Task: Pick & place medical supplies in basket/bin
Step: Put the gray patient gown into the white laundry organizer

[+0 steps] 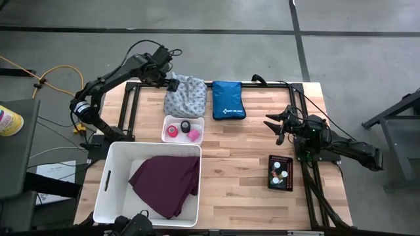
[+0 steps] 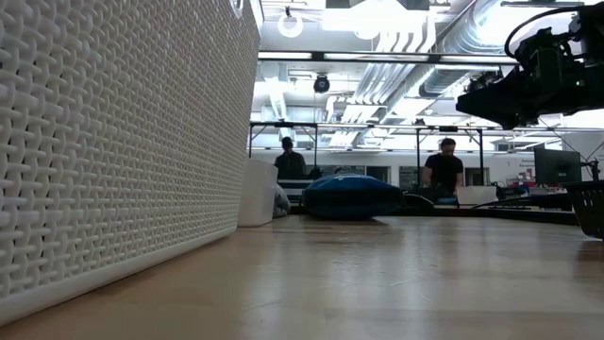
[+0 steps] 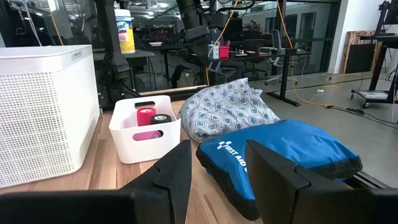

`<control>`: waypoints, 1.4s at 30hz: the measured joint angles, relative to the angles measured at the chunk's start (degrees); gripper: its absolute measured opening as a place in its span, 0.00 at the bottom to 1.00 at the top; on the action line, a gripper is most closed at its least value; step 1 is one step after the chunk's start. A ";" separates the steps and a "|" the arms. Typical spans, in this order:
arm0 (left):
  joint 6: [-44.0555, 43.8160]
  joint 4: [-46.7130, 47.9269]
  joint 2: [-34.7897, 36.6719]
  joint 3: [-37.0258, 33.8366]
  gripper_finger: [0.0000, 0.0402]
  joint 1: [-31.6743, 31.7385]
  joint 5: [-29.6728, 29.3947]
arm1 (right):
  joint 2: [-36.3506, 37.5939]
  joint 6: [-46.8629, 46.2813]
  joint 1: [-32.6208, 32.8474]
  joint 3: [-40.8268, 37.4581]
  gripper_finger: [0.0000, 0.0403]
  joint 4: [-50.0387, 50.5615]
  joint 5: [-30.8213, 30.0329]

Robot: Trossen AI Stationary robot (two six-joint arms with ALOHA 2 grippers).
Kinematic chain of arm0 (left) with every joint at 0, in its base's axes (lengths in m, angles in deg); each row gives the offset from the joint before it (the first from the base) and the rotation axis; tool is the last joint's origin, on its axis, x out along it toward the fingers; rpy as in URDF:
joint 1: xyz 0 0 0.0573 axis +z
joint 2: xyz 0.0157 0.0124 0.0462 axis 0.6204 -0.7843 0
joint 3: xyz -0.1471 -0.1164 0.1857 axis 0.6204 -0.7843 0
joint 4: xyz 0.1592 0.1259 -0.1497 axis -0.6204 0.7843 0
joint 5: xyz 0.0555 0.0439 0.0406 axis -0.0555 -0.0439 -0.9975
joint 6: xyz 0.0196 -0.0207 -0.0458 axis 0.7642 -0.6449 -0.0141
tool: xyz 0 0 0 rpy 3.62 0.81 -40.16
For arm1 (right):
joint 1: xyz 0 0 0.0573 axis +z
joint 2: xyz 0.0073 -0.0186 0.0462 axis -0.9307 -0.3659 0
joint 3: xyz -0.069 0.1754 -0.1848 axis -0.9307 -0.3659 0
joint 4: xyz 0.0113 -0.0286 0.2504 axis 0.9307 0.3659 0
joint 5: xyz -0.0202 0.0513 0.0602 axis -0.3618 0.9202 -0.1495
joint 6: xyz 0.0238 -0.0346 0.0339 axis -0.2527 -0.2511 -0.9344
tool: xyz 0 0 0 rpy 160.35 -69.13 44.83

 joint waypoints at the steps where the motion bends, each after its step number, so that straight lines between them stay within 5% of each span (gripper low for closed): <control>1: -0.26 0.00 0.00 0.00 0.89 0.00 -0.13 | 0.01 0.00 0.01 -0.02 0.34 0.00 0.00; 5: -2.33 -0.35 0.00 0.00 0.98 -0.15 -1.04 | 0.02 0.00 0.00 -0.02 0.34 0.00 0.00; 21: -3.12 -3.81 0.48 -1.29 0.98 -0.57 -2.89 | 0.01 0.00 -0.01 -0.01 0.34 0.00 0.00; 30: -7.37 -16.32 10.66 -14.61 0.98 -0.46 -2.73 | 0.01 0.00 0.01 -0.01 0.34 0.00 0.00; 38: -12.34 -27.29 12.67 -24.70 0.98 3.57 10.59 | 0.01 0.00 0.01 -0.01 0.34 0.00 0.00; 42: -12.37 -27.43 12.09 -26.30 0.98 5.36 11.49 | 0.02 0.00 0.00 -0.02 0.34 0.00 -0.01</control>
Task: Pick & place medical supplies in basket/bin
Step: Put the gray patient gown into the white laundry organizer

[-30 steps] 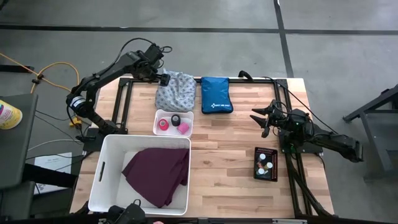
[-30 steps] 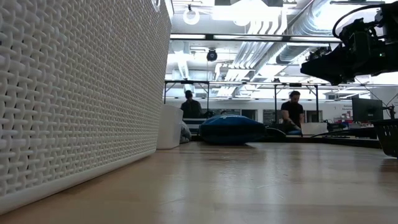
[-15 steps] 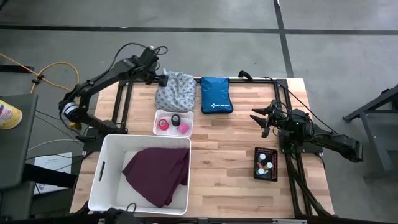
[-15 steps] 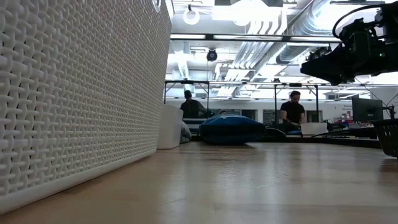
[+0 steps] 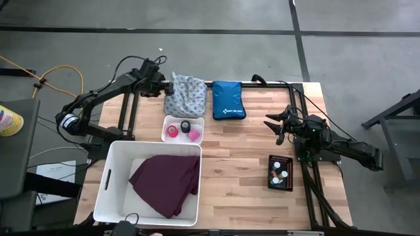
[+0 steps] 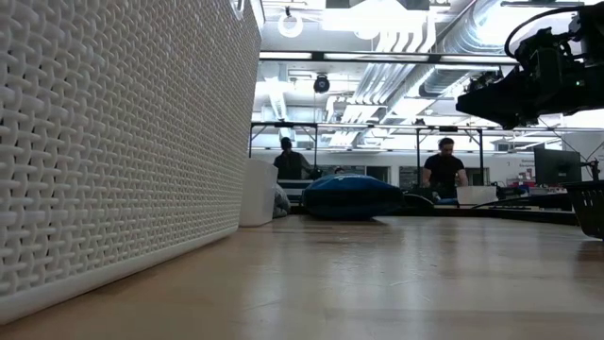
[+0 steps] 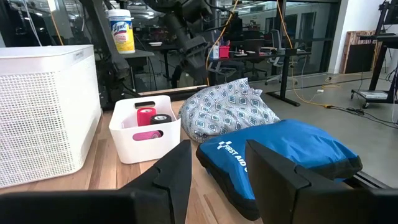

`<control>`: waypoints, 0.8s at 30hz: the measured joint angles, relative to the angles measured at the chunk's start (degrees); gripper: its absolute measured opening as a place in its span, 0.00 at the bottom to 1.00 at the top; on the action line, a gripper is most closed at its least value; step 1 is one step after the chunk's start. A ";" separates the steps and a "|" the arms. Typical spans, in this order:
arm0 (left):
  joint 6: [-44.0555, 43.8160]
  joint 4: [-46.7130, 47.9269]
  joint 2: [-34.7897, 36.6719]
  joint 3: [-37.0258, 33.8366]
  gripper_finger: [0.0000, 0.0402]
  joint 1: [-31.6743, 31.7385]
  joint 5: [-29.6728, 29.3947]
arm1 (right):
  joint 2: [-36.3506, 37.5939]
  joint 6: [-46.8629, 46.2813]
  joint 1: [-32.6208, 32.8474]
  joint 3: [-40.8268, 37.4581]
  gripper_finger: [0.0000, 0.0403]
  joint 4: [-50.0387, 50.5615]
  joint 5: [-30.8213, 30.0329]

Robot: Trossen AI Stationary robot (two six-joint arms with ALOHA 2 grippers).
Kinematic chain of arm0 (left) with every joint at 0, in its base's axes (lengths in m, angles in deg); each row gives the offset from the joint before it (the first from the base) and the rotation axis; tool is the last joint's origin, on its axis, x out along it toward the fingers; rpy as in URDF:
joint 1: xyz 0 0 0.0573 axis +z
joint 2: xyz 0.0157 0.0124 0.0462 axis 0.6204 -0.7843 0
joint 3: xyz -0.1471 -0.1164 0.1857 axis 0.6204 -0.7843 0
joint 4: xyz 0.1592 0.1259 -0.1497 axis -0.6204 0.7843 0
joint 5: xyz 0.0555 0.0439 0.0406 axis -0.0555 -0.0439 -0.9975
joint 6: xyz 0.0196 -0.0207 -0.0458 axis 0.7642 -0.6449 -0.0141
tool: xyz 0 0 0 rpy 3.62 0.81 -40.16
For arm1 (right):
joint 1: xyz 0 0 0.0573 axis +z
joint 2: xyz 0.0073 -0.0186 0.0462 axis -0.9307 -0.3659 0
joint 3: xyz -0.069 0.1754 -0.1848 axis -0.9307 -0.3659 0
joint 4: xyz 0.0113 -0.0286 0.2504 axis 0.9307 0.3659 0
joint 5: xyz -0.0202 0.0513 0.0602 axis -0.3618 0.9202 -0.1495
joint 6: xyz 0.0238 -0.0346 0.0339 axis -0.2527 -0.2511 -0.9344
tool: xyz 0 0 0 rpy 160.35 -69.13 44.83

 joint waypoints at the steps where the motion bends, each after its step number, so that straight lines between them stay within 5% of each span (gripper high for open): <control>1: 0.00 -0.08 0.02 -0.25 0.98 0.36 0.06 | 0.00 0.00 -0.01 0.01 0.34 0.00 0.01; 8: 0.00 1.09 0.04 -1.16 0.98 2.77 4.01 | 0.00 0.00 0.01 0.00 0.34 0.00 0.01; 24: -2.43 -1.62 -5.95 -1.20 0.98 0.79 2.86 | 0.00 0.00 -0.01 0.02 0.34 0.00 0.01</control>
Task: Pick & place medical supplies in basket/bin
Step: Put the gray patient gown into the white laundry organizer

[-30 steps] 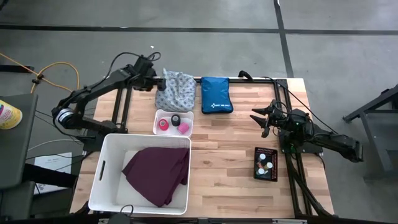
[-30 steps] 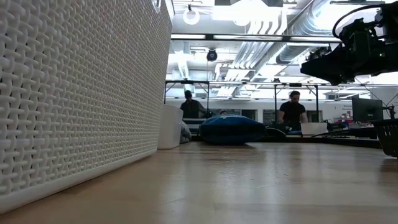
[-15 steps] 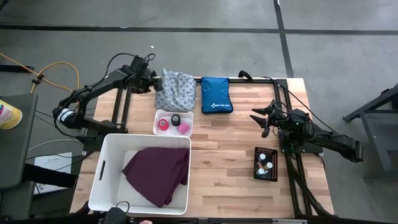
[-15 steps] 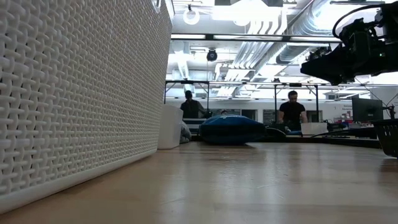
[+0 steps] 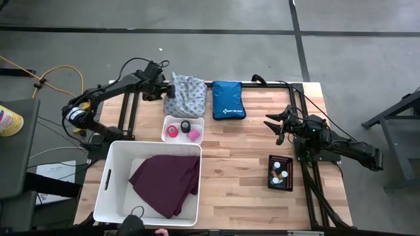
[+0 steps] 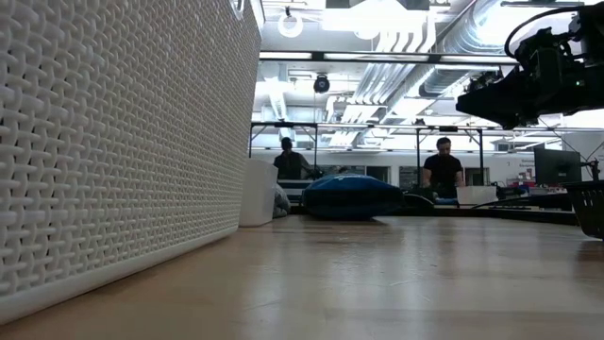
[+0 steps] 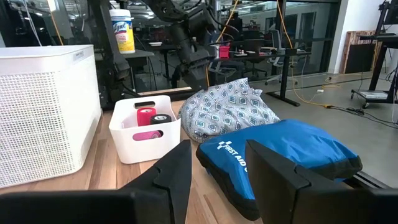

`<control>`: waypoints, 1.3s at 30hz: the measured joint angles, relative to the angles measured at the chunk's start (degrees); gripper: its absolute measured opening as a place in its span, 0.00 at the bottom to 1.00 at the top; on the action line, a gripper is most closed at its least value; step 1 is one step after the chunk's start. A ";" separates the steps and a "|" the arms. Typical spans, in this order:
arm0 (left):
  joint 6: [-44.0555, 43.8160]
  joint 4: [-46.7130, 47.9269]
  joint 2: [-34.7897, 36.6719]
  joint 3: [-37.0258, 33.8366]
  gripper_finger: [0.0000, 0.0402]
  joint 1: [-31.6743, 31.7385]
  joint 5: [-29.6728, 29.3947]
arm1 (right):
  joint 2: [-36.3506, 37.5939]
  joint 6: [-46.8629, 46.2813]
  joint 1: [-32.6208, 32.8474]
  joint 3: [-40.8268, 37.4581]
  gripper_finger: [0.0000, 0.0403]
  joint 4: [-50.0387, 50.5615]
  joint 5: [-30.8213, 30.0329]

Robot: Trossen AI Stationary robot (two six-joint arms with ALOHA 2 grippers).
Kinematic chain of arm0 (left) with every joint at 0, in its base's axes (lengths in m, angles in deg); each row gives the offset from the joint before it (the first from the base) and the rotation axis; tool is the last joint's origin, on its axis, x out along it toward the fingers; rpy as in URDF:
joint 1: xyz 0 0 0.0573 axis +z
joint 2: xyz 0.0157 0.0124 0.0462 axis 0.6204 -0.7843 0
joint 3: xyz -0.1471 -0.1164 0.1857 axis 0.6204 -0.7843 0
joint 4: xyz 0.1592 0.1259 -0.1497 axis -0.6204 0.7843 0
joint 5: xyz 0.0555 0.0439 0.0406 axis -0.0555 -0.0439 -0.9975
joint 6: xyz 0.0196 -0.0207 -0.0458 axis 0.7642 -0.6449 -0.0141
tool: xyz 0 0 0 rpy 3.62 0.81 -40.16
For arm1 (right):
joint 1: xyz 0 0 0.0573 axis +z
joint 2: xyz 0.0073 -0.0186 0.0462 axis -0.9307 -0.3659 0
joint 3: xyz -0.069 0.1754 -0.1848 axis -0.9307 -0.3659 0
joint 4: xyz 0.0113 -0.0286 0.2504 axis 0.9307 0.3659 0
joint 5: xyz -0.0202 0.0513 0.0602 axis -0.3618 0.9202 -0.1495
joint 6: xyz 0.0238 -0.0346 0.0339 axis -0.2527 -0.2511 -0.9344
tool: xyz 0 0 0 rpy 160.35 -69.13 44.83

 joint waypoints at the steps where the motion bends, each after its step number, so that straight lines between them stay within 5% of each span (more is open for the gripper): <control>1: 0.00 -0.05 -0.47 0.00 0.98 -0.10 0.06 | 0.00 0.00 0.02 -0.02 0.34 0.00 -0.02; 23: -4.86 -2.12 -3.51 -2.46 0.98 -7.18 -2.75 | 0.00 0.00 0.02 -0.02 0.34 0.00 0.00; 39: -4.75 -10.11 -6.88 -4.13 0.98 -6.09 -0.12 | 0.00 0.00 0.02 -0.01 0.34 -0.03 -0.02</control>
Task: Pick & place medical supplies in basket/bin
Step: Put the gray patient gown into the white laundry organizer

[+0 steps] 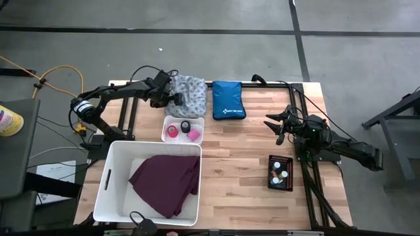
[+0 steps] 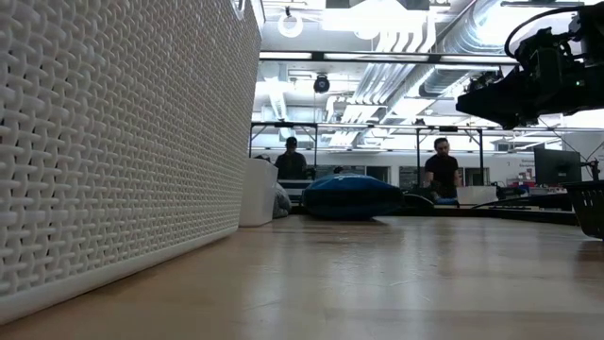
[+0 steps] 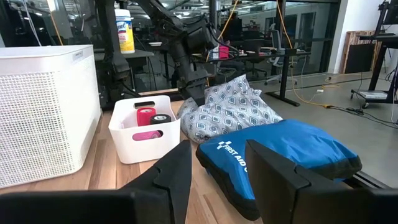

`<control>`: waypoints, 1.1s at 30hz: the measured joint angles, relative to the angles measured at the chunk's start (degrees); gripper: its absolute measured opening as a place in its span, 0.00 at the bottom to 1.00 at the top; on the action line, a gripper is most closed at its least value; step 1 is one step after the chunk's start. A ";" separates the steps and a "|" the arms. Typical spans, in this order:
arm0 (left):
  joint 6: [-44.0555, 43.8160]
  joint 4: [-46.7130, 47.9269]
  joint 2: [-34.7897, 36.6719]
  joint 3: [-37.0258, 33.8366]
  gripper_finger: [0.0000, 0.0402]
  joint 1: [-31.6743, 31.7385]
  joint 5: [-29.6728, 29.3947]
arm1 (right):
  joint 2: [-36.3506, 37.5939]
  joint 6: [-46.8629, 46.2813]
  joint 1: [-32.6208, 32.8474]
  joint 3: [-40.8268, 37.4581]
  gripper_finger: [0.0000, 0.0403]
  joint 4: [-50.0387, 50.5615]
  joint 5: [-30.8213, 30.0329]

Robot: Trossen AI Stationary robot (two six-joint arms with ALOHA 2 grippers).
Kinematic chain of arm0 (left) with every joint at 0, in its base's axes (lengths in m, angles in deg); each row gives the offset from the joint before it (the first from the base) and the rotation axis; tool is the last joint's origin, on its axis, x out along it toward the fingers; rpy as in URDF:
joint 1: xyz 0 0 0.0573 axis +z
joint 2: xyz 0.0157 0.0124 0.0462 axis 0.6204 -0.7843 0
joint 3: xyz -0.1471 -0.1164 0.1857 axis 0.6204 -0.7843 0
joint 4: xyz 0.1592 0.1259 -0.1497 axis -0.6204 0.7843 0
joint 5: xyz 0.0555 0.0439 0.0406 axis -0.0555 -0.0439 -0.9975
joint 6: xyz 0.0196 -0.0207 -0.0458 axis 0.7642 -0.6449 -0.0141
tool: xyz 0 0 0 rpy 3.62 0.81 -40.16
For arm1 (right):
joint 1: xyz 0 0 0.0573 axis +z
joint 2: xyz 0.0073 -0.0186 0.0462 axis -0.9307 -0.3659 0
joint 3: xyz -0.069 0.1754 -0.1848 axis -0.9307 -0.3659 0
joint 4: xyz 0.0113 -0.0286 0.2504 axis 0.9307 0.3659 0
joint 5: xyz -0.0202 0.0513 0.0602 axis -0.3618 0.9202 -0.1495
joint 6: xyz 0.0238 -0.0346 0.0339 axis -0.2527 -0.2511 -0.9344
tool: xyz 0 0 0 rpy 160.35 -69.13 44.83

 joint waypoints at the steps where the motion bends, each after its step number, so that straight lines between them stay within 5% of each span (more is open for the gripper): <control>1: -0.28 -0.07 0.02 -0.01 0.98 0.00 0.39 | 0.00 0.00 -0.01 -0.01 0.34 -0.01 0.00; 14: -4.10 1.23 0.58 0.00 0.98 0.00 8.92 | 0.00 0.00 0.00 0.02 0.34 0.01 0.00; 33: 5.59 3.36 2.50 0.07 0.98 -3.40 -5.10 | 0.00 0.00 0.00 0.00 0.34 0.01 0.02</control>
